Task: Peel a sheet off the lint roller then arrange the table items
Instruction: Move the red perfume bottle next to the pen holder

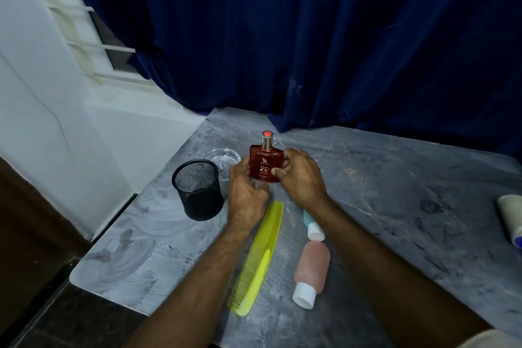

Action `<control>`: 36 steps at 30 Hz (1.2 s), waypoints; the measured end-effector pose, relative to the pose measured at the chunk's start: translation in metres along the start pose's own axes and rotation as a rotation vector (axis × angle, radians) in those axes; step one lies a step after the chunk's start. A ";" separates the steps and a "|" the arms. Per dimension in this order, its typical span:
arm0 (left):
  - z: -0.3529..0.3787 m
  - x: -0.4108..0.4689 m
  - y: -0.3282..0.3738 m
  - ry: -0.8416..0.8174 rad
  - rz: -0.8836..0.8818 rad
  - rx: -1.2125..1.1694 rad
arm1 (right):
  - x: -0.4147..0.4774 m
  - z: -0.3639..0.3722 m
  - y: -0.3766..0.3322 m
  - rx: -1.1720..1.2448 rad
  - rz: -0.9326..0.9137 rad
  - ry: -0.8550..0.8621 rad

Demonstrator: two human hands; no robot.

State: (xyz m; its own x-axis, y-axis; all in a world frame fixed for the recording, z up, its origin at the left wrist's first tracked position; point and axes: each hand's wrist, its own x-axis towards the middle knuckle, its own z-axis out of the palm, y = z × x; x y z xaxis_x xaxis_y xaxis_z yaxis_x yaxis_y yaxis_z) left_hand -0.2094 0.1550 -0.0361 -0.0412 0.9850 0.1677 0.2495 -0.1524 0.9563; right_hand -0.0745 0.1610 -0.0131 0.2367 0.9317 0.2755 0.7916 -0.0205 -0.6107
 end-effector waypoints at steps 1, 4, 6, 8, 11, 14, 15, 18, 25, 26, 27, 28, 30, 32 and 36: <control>0.000 -0.001 0.000 0.014 0.008 0.003 | 0.000 0.000 0.000 0.000 -0.001 -0.001; -0.001 -0.001 0.001 0.007 0.013 -0.008 | 0.000 0.000 -0.001 -0.003 0.001 -0.001; -0.002 -0.001 0.003 -0.018 0.004 0.002 | 0.000 0.001 -0.002 -0.001 0.005 -0.002; -0.003 -0.002 0.005 -0.006 -0.001 0.022 | 0.000 0.001 -0.002 -0.005 0.006 -0.002; -0.004 -0.006 0.008 0.016 0.002 0.034 | -0.001 0.001 -0.002 0.002 0.007 -0.005; -0.005 -0.006 0.009 -0.004 -0.006 0.038 | -0.001 0.000 -0.002 0.006 0.008 -0.007; -0.005 -0.007 0.009 -0.009 -0.005 0.041 | -0.001 0.000 -0.002 0.006 0.007 -0.005; -0.003 -0.008 0.009 0.011 -0.002 0.053 | -0.001 0.000 -0.003 0.012 0.009 -0.004; -0.005 -0.010 0.009 0.009 -0.011 0.046 | -0.004 0.000 -0.004 0.021 0.002 -0.002; -0.005 -0.012 0.009 0.018 -0.008 0.046 | -0.004 0.000 -0.004 0.024 0.003 -0.001; -0.005 -0.012 0.009 0.020 -0.004 0.047 | -0.004 -0.001 -0.004 0.028 0.004 0.000; -0.005 -0.013 0.009 0.015 -0.002 0.047 | -0.005 -0.001 -0.004 0.031 0.005 -0.001; -0.006 -0.014 0.011 0.004 -0.007 0.036 | -0.005 -0.003 -0.004 0.047 0.010 -0.012; -0.006 -0.016 0.012 0.005 -0.005 0.026 | -0.006 -0.009 -0.004 0.088 0.045 -0.034; -0.012 -0.030 0.016 -0.012 -0.040 0.031 | -0.005 -0.032 0.003 0.050 0.097 -0.038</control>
State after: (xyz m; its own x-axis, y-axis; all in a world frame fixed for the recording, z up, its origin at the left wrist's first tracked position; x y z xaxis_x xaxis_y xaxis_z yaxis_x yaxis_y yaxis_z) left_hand -0.2162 0.1218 -0.0230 -0.0398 0.9912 0.1261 0.2775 -0.1103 0.9544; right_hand -0.0552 0.1449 0.0071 0.2890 0.9392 0.1855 0.7364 -0.0943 -0.6700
